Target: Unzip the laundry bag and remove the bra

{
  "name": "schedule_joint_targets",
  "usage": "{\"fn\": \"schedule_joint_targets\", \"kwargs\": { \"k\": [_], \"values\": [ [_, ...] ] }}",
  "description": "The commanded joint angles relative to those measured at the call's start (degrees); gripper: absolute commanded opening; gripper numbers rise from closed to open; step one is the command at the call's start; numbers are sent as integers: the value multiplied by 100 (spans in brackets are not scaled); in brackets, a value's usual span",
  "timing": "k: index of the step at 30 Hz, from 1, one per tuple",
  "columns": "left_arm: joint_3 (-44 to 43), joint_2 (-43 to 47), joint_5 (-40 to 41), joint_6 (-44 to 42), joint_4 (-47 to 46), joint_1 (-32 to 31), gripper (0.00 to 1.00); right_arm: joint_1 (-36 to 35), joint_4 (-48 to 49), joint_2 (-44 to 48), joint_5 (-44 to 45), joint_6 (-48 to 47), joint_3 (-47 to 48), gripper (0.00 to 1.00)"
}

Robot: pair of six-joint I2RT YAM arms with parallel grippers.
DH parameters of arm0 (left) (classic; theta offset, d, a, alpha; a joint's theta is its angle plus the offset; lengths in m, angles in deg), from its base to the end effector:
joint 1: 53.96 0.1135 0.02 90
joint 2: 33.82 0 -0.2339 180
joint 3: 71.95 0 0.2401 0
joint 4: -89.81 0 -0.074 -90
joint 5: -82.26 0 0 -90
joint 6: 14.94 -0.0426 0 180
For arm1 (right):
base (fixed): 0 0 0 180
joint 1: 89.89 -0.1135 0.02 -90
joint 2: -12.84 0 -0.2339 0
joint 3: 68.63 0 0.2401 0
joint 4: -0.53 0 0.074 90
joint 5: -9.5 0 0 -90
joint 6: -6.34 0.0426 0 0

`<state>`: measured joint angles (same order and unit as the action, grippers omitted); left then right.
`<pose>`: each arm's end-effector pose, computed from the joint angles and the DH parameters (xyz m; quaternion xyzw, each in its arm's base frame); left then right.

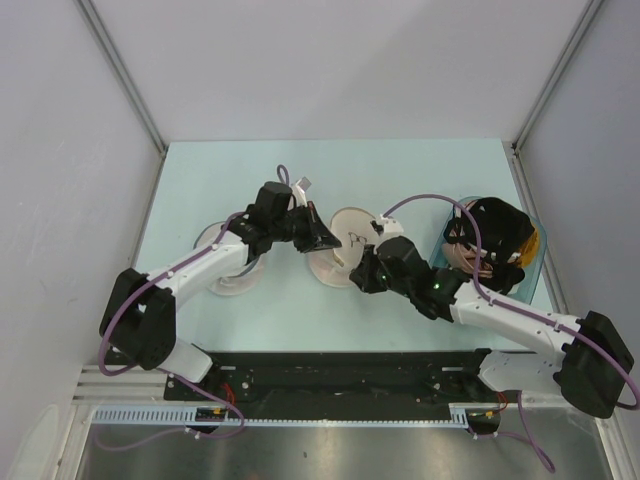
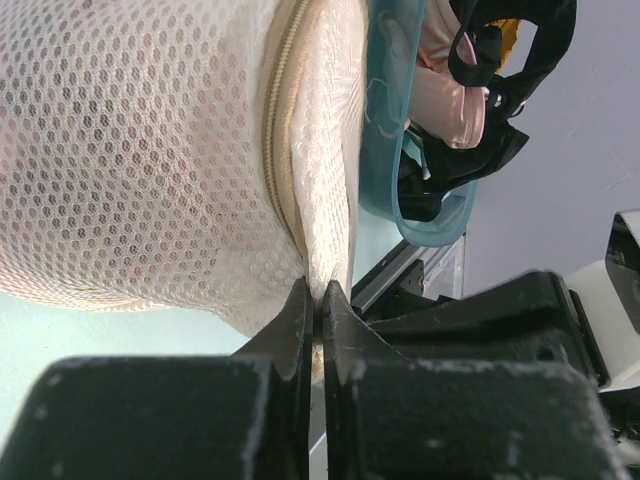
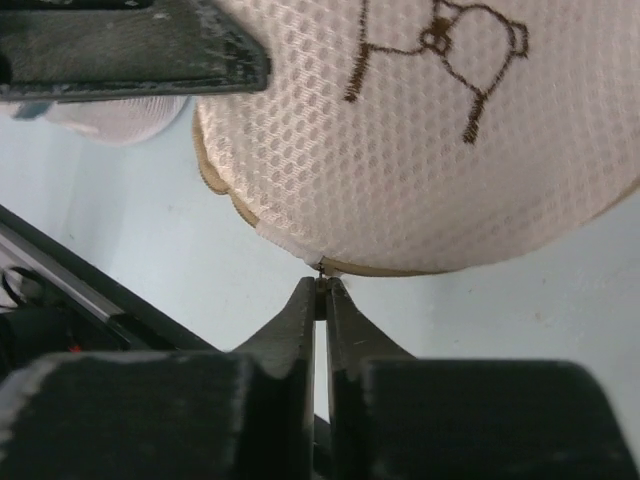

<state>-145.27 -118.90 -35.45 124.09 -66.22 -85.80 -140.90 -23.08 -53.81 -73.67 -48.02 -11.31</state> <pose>0.2662 -0.1886 0.2324 -0.0211 0.8707 -0.4494 0.1988 0.1687 0.2003 0.2261 -0.0891 0.8729 0.2891 0.3827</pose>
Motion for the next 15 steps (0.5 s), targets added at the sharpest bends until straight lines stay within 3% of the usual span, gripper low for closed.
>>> {"fn": "schedule_joint_targets", "kwargs": {
  "k": [1, 11, 15],
  "values": [
    [-135, 70, -227, -43, -212, 37, 0, -59, 71, -6, 380, 136, -110, 0],
    [-293, 88, -209, -464, 78, 283, 0, 20, -131, 574, 662, 171, -629, 0],
    [-557, -105, 176, -877, 393, 327, 0, 29, -289, 837, 530, 233, -664, 0]
  ]
}}
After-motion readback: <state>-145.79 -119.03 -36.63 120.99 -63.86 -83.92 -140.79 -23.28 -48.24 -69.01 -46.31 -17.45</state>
